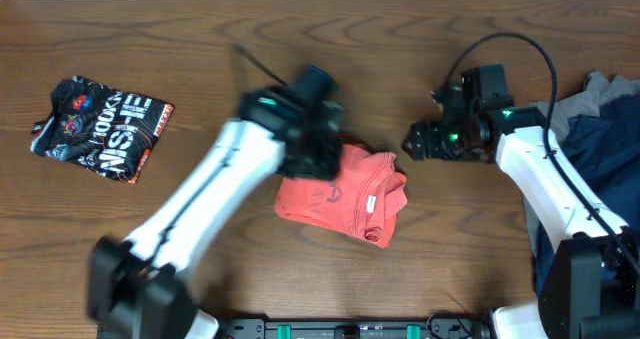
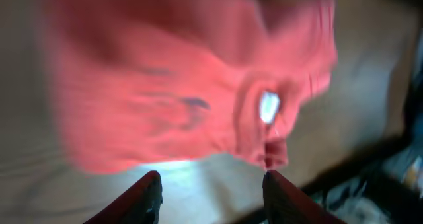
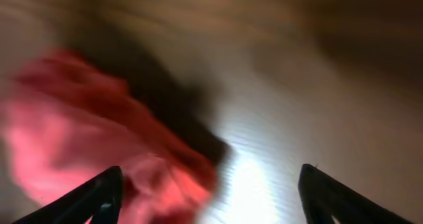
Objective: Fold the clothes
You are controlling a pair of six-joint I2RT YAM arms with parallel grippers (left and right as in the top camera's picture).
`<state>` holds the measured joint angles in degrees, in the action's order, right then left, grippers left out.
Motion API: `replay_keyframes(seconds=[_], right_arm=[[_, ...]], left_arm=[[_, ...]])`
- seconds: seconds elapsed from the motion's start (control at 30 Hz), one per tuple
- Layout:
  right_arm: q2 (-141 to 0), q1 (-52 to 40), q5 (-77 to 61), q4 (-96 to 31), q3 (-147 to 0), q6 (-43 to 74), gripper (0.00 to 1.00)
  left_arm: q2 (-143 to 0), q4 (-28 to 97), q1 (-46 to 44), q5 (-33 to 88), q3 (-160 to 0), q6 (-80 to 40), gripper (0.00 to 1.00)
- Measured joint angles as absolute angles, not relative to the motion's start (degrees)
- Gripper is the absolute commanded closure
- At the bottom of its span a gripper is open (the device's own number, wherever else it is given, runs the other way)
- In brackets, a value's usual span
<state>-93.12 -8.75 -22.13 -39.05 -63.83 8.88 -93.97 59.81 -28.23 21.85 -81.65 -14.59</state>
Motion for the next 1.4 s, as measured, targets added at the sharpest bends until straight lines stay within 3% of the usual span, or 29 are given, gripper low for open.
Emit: replay_keyframes(seconds=[0.27,0.47,0.57,0.77,1.1,1.3,1.4], right_arm=[[-93.2,-17.6,-31.3,-27.9,-64.0,6.8,0.41],[-94.8,-24.8,-24.0,-33.9,-64.1,7.8,0.44],[-97.7,-25.7,-20.7,-39.0,-64.1,8.3,0.51],[-104.1,-25.7,-11.0,-46.8,-63.9,12.8,0.46],[-105.4,-26.2,-0.1,-47.5,-64.2,19.8,0.39],[-105.5,-26.2,3.9,-47.1,-64.2,20.6,0.23],[-105.4,-26.1,7.6,-44.1,-64.2,19.5,0.22]], left_arm=[[-90.8,53.2,-16.0,20.3,-82.5,-15.2,0.34],[-95.8,50.0,-15.5,20.2,-81.9,-15.2,0.33],[-99.4,50.0,-15.8,20.2,-81.8,-15.2,0.33],[-105.3,49.7,-17.5,20.2,-81.2,-15.2,0.29],[-112.2,47.1,-22.0,20.4,-81.2,-15.0,0.28],[-116.9,54.2,-22.2,20.4,-81.1,-15.0,0.29],[-118.2,58.8,-22.2,20.4,-81.0,-15.0,0.37]])
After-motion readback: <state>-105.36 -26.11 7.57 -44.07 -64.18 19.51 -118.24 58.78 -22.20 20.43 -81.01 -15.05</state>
